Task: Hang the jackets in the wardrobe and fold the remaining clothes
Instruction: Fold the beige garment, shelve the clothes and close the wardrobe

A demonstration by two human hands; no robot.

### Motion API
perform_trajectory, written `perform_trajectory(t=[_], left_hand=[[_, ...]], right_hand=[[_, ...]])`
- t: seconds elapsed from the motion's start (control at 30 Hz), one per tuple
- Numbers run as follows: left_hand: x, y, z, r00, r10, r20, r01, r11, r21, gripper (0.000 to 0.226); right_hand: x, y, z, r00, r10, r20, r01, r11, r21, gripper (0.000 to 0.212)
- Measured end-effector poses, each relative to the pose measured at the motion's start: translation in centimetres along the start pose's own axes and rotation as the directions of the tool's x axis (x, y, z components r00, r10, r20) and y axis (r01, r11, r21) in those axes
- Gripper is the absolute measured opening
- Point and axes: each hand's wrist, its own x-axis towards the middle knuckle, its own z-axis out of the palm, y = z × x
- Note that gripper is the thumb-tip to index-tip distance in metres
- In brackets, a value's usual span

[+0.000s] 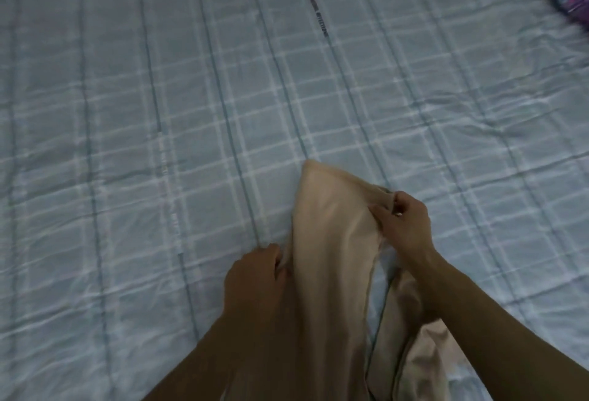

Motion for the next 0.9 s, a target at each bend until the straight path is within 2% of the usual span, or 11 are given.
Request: perform_trajectory(t=[0.13,0.23,0.33,0.47,0.53,0.6,0.67,0.7,0.77,0.83,0.9], left_hand=[[-0.1,-1.3,-0.5,0.995,-0.040,-0.087,0.007,0.938,-0.345,0.013],[0.7,-3.5,-1.6,0.979,-0.200,-0.047,0.138,0.809,-0.571,0.026],[1.6,-5.5,-2.2,0.954,-0.300,0.011,0.240,0.739,-0.629,0.024],[1.2,-5.0,-2.2,0.962,-0.224,-0.154,0.135,0.885,-0.445,0.024],[0.2,-3.9,-2.1,0.954,-0.120,-0.274,0.027,0.946,-0.322,0.011],[-0.4,-2.7,-1.6,0.931,0.087,-0.355,-0.138,0.983,-0.122,0.015],[-0.1,-1.5,-0.6,0.874,0.311,-0.374,-0.302,0.950,0.084,0.028],[0.4,-0.9,0.1,0.838,0.411,-0.358,-0.368,0.911,0.186,0.033],[1.9,0.4,0.9,0.815,0.528,-0.240,-0.439,0.832,0.339,0.043],[4.1,1.2,1.4,0.827,0.551,-0.113,-0.467,0.785,0.408,0.051],[6.5,1.0,1.9,0.841,0.539,-0.033,-0.487,0.784,0.386,0.061]], right_hand=[[0.5,-0.4,-0.4,0.999,0.035,-0.005,-0.035,0.999,0.003,0.032],[0.9,-0.5,-0.7,0.997,0.053,-0.055,-0.051,0.998,0.038,0.029],[0.9,-0.4,-0.4,0.994,0.064,-0.089,-0.060,0.997,0.045,0.033],[0.4,-1.0,0.6,0.996,0.054,-0.067,-0.054,0.999,-0.003,0.023],[-0.5,-1.6,0.7,0.994,0.013,-0.105,-0.012,1.000,0.008,0.040],[-1.8,-1.8,0.7,0.953,-0.236,-0.192,0.210,0.967,-0.147,0.056],[-3.6,-1.8,1.7,0.836,-0.545,-0.064,0.494,0.798,-0.345,0.047],[-4.4,-1.3,2.6,0.768,-0.637,0.071,0.613,0.697,-0.373,0.041],[-5.3,-0.1,4.6,0.685,-0.657,0.314,0.724,0.564,-0.398,0.046],[-4.6,1.0,5.7,0.722,-0.565,0.400,0.690,0.536,-0.487,0.066],[-2.5,1.5,6.1,0.767,-0.518,0.378,0.639,0.564,-0.523,0.076]])
